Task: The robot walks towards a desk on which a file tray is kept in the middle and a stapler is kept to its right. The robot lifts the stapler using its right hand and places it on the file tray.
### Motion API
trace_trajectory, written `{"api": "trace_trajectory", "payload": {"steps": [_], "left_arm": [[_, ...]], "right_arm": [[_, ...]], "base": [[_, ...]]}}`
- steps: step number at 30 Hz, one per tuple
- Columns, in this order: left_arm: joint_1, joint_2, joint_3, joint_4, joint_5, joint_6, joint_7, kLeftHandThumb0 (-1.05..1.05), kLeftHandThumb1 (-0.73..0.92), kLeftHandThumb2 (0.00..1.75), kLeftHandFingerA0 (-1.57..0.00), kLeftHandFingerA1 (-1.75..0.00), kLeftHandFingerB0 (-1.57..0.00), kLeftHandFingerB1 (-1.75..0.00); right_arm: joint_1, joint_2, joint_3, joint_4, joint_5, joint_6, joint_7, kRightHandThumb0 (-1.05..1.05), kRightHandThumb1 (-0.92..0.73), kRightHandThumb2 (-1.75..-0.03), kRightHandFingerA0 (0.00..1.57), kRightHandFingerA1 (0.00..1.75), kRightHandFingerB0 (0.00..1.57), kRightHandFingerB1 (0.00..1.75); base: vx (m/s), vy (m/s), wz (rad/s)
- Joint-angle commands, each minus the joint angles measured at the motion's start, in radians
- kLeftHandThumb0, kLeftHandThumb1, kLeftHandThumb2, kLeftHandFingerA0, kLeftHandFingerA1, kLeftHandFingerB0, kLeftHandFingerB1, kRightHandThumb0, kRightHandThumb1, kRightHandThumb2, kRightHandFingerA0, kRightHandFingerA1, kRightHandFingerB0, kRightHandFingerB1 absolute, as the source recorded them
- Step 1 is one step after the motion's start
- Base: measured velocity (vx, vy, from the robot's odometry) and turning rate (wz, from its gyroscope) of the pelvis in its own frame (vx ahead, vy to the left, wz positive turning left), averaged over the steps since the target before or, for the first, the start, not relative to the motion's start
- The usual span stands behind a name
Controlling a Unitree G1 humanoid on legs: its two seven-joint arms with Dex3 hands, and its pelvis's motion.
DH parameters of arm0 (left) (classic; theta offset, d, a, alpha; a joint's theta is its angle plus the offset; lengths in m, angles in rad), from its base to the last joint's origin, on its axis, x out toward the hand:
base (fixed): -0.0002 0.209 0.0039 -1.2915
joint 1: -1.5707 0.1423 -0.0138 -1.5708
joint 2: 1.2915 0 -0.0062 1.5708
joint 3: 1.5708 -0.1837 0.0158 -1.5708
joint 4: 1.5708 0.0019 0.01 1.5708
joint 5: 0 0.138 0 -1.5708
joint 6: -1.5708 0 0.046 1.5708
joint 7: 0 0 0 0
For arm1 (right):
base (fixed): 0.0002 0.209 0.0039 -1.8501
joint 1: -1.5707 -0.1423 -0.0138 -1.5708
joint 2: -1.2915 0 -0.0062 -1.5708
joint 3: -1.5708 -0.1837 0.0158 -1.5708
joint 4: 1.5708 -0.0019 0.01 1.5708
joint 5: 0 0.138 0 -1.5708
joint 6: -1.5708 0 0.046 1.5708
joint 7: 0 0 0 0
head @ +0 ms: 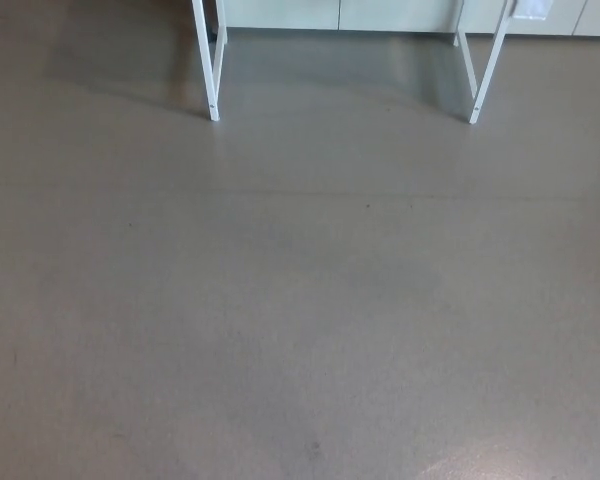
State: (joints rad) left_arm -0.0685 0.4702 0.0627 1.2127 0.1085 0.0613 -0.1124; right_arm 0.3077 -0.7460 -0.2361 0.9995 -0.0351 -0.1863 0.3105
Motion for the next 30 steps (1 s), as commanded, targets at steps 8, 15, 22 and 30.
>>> {"api": "trace_trajectory", "payload": {"steps": [8, 15, 22, 30], "left_arm": [[0.025, 0.008, -0.009, 0.001, 0.003, -0.051, -0.021, -0.72, 0.53, 0.94, -0.44, -1.0, -0.38, -0.89], [0.031, 0.008, -0.013, -0.002, -0.002, -0.053, -0.025, -0.72, 0.53, 0.96, -0.39, -0.99, -0.41, -0.9], [0.045, 0.012, -0.045, 0.021, 0.021, -0.074, -0.023, -0.73, 0.42, 1.1, -0.44, -0.81, -0.48, -0.79], [0.058, 0.008, -0.03, 0.006, 0.003, -0.069, -0.029, -0.77, 0.42, 1.06, -0.6, -0.99, -0.81, -1.01]], "right_arm": [[-0.006, -0.025, -0.002, 0.004, 0.02, -0.035, 0.014, -0.73, -0.45, -0.85, 0.0, 0.36, 0.0, 0.21], [0.012, -0.035, 0.012, -0.042, 0.001, 0.001, 0.002, -0.87, -0.52, -0.86, 0.0, 0.26, 0.0, 0.06], [0.024, -0.037, 0.009, -0.06, -0.003, -0.008, 0.0, -0.83, -0.51, -0.87, 0.0, 0.3, 0.0, 0.11], [0.038, -0.036, 0.007, -0.136, -0.02, 0.06, -0.015, -0.85, -0.55, -0.91, 0.0, 0.28, 0.0, 0.08]], "base": [[0.0, -0.014, 0.05], [0.03, 0.053, 0.02], [0.26, 0.295, -0.09], [0.21, -0.015, 0.07]]}}
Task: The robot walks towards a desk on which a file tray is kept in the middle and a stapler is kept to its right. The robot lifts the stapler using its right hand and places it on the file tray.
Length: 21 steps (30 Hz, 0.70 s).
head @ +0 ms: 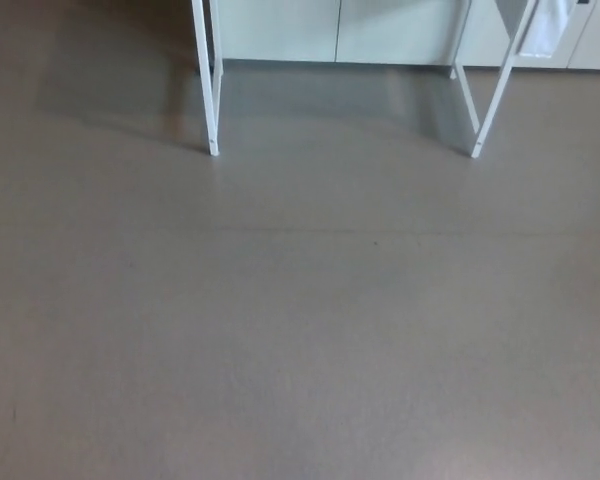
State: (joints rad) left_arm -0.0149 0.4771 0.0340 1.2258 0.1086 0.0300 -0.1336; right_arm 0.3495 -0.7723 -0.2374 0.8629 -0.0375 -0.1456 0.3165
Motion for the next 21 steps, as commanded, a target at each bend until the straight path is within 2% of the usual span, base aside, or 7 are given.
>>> {"api": "trace_trajectory", "payload": {"steps": [1, 11, 12, 14, 15, 19, 21], "left_arm": [[0.002, -0.001, -0.008, 0.003, 0.011, -0.041, -0.002, -0.74, 0.49, 0.93, -0.57, -1.11, -0.84, -1.03], [-0.007, -0.008, 0.001, 0.026, 0.002, -0.057, -0.009, -0.73, 0.4, 1.09, -0.41, -0.81, -0.49, -0.8], [-0.004, -0.011, 0.016, 0.019, -0.014, -0.055, -0.007, -0.73, 0.42, 1.08, -0.4, -0.81, -0.41, -0.78], [-0.01, -0.009, 0.011, 0.021, -0.005, -0.041, -0.004, -0.74, 0.42, 1.07, -0.51, -0.88, -0.58, -0.87], [-0.014, -0.01, 0.013, 0.024, -0.005, -0.024, 0.007, -0.71, 0.39, 1.08, -0.39, -0.8, -0.45, -0.79], [0.004, -0.005, 0.012, 0.022, -0.003, -0.044, 0.003, -0.7, 0.48, 0.95, -0.41, -0.98, -0.49, -0.94], [0.01, -0.005, 0.017, 0.017, -0.005, -0.054, 0.001, -0.73, 0.41, 1.1, -0.34, -0.78, -0.4, -0.76]], "right_arm": [[-0.01, -0.021, 0.026, 0.008, -0.04, 0.024, -0.026, -0.82, -0.5, -0.86, 0.0, 0.27, 0.0, 0.11], [-0.026, -0.036, 0.038, -0.011, -0.044, 0.037, -0.02, -0.81, -0.52, -0.89, 0.0, 0.31, 0.0, 0.11], [-0.062, -0.008, -0.014, 0.039, 0.037, 0.038, 0.031, -0.7, -0.42, -0.81, 0.05, 0.51, 0.0, 0.17], [-0.064, 0.006, -0.023, 0.045, 0.033, 0.02, 0.003, -0.64, -0.59, -0.58, 0.16, 0.48, 0.0, 0.22], [-0.08, 0.016, -0.041, 0.073, 0.056, 0.014, 0.025, -0.73, -0.41, -0.8, 0.0, 0.36, 0.0, 0.14], [-0.066, 0.001, -0.019, 0.028, 0.018, 0.062, 0.014, -0.71, -0.43, -0.83, 0.0, 0.37, 0.0, 0.17], [-0.046, -0.022, 0.025, -0.027, -0.045, 0.105, -0.018, -0.75, -0.49, -0.9, 0.01, 0.38, 0.07, 0.17]], "base": [[0.15, -0.188, 0.17], [0.35, -0.237, 0.17], [0.33, -0.127, 0.01], [0.32, -0.058, -0.05], [0.31, -0.006, -0.1], [0.34, 0.081, -0.19], [0.52, 0.16, -0.43]]}}
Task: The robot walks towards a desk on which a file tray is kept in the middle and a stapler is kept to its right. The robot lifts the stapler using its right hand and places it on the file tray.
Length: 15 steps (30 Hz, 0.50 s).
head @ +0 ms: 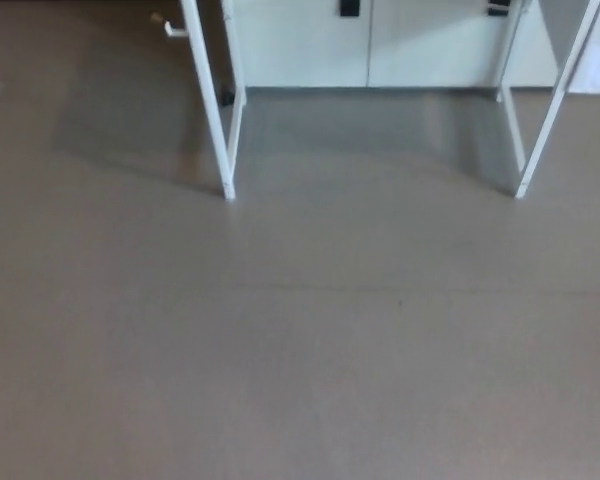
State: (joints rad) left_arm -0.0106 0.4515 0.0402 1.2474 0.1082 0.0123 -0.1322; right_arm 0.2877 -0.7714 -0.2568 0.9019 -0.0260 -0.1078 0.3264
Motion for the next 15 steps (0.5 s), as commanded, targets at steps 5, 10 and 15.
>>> {"api": "trace_trajectory", "payload": {"steps": [5, 10, 15], "left_arm": [[-0.008, 0.018, 0.011, -0.006, -0.005, -0.023, 0.001, -0.71, 0.48, 0.95, -0.43, -1.0, -0.5, -0.93], [-0.004, 0.026, 0.012, -0.009, 0.0, -0.031, 0.008, -0.69, 0.41, 1.09, -0.42, -0.82, -0.43, -0.78], [-0.006, 0.027, 0.001, -0.014, 0.012, -0.02, 0.021, -0.7, 0.51, 0.92, -0.47, -1.05, -0.53, -0.98]], "right_arm": [[0.031, -0.042, 0.065, -0.105, -0.066, 0.064, -0.029, -0.78, -0.49, -0.89, 0.01, 0.38, 0.06, 0.21], [-0.008, -0.035, 0.074, -0.068, -0.055, 0.087, 0.001, -0.75, -0.49, -0.86, 0.0, 0.35, 0.0, 0.12], [-0.056, 0.009, -0.007, 0.037, 0.033, 0.034, 0.039, -0.61, -0.52, -0.73, 0.1, 0.49, 0.01, 0.17]], "base": [[0.41, 0.14, -0.25], [0.31, 0.005, 0.09], [0.41, -0.189, 0.15]]}}
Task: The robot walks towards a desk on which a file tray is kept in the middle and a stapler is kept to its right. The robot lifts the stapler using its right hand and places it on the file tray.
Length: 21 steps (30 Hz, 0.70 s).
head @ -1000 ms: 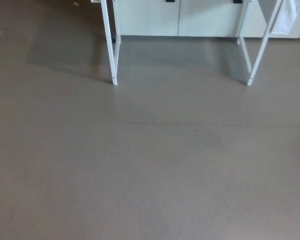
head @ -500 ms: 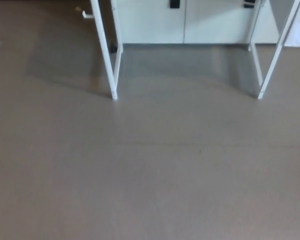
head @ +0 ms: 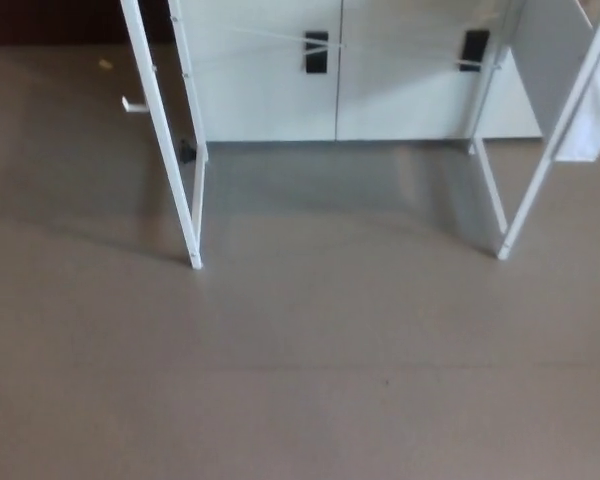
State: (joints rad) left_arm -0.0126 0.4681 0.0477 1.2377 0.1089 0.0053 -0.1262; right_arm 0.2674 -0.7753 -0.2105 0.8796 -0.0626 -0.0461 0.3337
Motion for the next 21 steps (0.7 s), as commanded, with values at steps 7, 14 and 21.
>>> {"api": "trace_trajectory", "payload": {"steps": [7, 14, 21], "left_arm": [[-0.021, 0.018, -0.004, -0.001, 0.007, -0.02, 0.011, -0.71, 0.45, 1.02, -0.68, -1.07, -0.72, -1.0], [-0.03, 0.02, -0.019, 0.008, 0.021, -0.013, 0.021, -0.72, 0.41, 1.08, -0.47, -0.83, -0.48, -0.8], [-0.027, 0.029, -0.01, -0.018, 0.002, 0.0, 0.006, -0.69, 0.46, 1.07, -0.49, -0.86, -0.56, -0.84]], "right_arm": [[-0.043, -0.017, 0.01, 0.06, -0.002, -0.053, 0.028, -0.67, -0.44, -0.84, 0.0, 0.36, 0.0, 0.2], [-0.033, -0.037, 0.058, 0.006, -0.035, 0.017, -0.015, -0.71, -0.47, -0.84, 0.0, 0.34, 0.06, 0.21], [-0.013, -0.016, 0.023, -0.03, -0.03, -0.015, -0.033, -0.69, -0.44, -0.85, 0.06, 0.5, 0.04, 0.32]], "base": [[0.35, -0.18, 0.19], [0.4, 0.07, -0.15], [0.41, 0.105, -0.25]]}}
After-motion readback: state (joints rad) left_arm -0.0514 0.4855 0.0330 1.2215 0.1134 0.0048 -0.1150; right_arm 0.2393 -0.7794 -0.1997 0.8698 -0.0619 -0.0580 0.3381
